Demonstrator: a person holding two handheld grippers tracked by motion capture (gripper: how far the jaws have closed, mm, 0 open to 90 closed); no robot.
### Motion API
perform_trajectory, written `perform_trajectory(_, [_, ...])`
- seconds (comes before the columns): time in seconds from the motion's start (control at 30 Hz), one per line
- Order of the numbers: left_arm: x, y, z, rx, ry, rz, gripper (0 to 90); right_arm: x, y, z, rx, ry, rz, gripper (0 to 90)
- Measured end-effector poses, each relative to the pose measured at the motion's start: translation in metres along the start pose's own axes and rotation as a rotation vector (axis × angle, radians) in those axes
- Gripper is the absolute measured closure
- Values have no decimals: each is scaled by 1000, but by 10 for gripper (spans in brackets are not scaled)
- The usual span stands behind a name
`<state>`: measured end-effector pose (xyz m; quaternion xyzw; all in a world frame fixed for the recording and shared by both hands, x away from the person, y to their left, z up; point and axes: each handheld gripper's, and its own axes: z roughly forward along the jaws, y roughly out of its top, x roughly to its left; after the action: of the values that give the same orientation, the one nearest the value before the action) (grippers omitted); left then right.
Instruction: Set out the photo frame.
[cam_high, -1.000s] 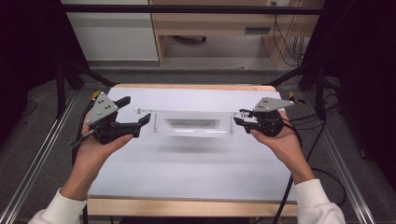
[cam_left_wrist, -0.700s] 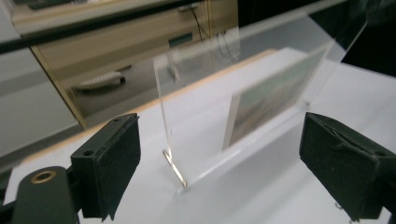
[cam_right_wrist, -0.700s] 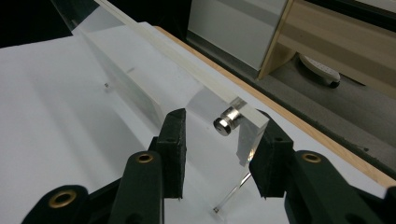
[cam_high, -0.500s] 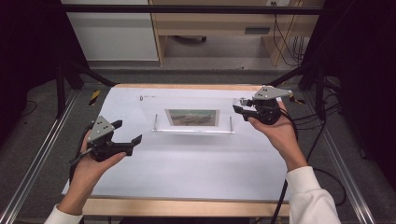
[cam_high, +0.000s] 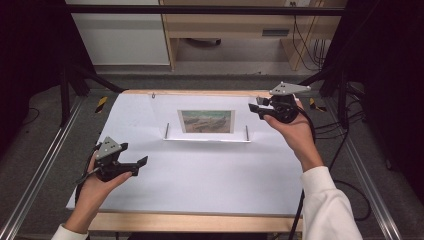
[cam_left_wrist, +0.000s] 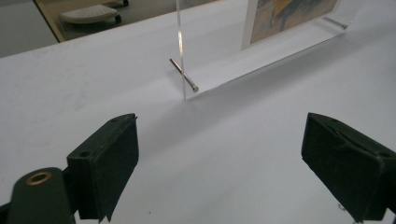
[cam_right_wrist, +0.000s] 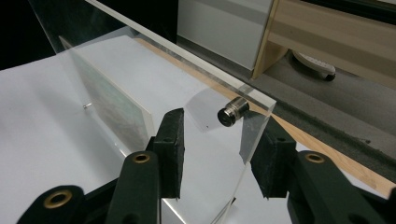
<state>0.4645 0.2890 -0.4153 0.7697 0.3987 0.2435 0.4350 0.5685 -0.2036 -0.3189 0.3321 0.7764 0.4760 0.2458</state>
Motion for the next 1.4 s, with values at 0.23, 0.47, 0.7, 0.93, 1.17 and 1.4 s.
perform_trajectory(0.23, [5, -13, -2, 33, 9, -5, 108, -8, 2, 7, -8, -6, 29, 591])
perform_trajectory(0.47, [9, -21, -4, 49, 11, -12, 108, -16, 5, 15, -3, -14, 46, 592])
perform_trajectory(0.7, [12, -30, -6, 65, 16, -16, 108, -22, 6, 22, -13, -21, 69, 592])
perform_trajectory(0.93, [15, -35, -6, 76, 23, -23, 107, -26, 7, 26, -13, -24, 92, 591])
perform_trajectory(1.17, [18, -39, -7, 81, 25, -31, 107, -27, 8, 28, -12, -26, 101, 591])
perform_trajectory(1.4, [18, -40, -6, 92, 26, -32, 107, -26, 8, 29, -11, -48, 106, 583])
